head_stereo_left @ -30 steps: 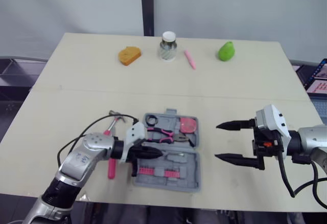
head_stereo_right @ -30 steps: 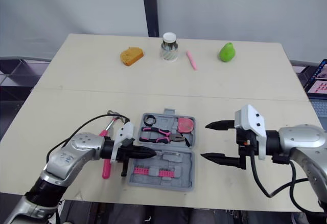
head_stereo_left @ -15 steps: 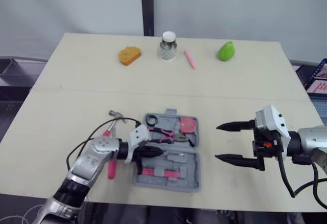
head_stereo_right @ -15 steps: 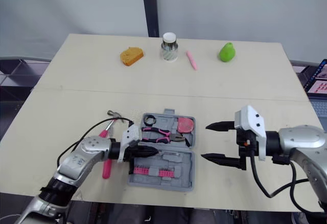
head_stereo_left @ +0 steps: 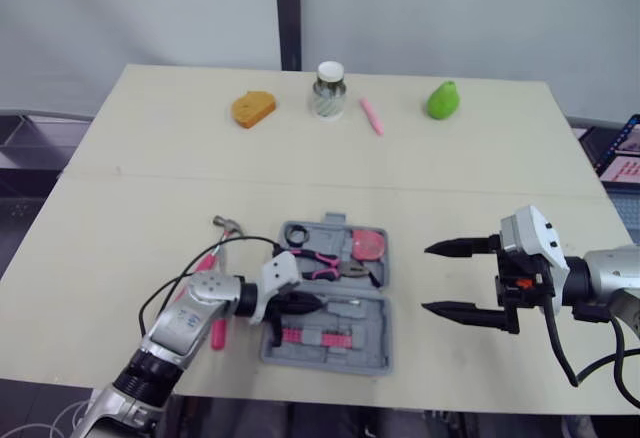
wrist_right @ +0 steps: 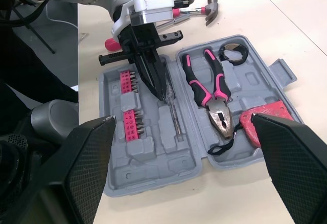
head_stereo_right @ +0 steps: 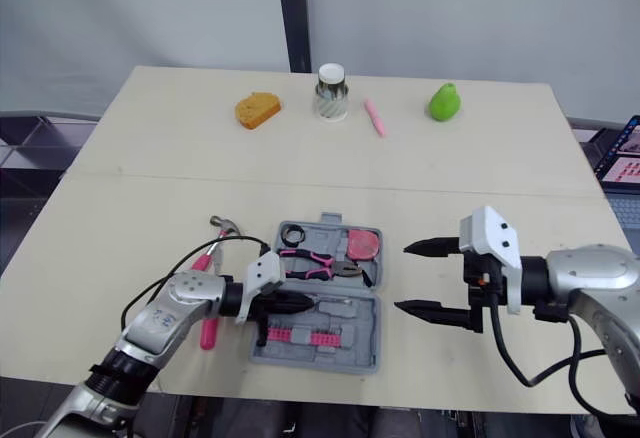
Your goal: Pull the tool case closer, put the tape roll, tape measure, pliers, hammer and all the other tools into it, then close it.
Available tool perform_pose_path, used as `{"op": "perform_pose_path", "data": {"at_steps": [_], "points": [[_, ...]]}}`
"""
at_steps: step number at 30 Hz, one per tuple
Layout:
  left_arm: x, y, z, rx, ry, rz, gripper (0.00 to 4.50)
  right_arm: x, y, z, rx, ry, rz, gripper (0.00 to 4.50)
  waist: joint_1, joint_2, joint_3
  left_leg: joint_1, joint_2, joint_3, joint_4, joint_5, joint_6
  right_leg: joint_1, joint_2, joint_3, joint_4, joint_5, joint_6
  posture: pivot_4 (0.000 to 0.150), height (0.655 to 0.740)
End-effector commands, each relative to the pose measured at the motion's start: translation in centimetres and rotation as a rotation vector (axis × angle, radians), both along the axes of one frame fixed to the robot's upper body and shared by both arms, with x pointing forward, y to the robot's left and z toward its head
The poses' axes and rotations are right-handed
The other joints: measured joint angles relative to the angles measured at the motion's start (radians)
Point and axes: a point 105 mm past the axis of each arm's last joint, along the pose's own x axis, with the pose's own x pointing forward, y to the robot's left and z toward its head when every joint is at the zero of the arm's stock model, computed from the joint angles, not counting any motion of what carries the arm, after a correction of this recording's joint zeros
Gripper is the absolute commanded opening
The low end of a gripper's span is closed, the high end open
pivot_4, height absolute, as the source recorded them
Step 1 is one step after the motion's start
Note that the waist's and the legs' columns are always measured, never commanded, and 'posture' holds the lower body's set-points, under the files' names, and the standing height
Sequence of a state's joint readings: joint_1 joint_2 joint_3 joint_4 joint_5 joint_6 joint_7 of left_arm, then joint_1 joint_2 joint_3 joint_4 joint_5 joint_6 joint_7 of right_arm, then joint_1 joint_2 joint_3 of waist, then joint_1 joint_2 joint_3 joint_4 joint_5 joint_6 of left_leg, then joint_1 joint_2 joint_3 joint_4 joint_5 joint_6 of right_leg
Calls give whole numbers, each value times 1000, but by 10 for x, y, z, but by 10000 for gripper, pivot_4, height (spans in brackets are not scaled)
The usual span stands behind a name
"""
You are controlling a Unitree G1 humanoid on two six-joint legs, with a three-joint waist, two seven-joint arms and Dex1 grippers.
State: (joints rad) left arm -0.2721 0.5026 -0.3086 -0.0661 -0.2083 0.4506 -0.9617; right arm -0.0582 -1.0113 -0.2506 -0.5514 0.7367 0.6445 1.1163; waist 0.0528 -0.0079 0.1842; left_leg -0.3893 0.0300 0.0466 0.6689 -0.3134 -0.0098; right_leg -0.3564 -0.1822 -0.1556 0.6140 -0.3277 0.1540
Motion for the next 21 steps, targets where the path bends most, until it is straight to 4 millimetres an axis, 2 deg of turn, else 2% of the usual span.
{"op": "perform_pose_path", "data": {"at_steps": [1,6,21], "points": [[-2,-6,23,-95,-17,-26,308,-3,0,12,-10,-55,7,45000,0,0,0,0,0,0,0,0,0,0,0,0,0,0,0,1500,7400],[8,-2,21,-65,-35,17,308,-3,1,12,-9,-57,4,45000,0,0,0,0,0,0,0,0,0,0,0,0,0,0,0,1500,7400],[6,3,-1,50,-48,-5,308,-3,0,13,-14,-59,-2,45000,-1,0,0,0,0,0,0,0,0,0,0,0,0,0,0,1500,7400]]}}
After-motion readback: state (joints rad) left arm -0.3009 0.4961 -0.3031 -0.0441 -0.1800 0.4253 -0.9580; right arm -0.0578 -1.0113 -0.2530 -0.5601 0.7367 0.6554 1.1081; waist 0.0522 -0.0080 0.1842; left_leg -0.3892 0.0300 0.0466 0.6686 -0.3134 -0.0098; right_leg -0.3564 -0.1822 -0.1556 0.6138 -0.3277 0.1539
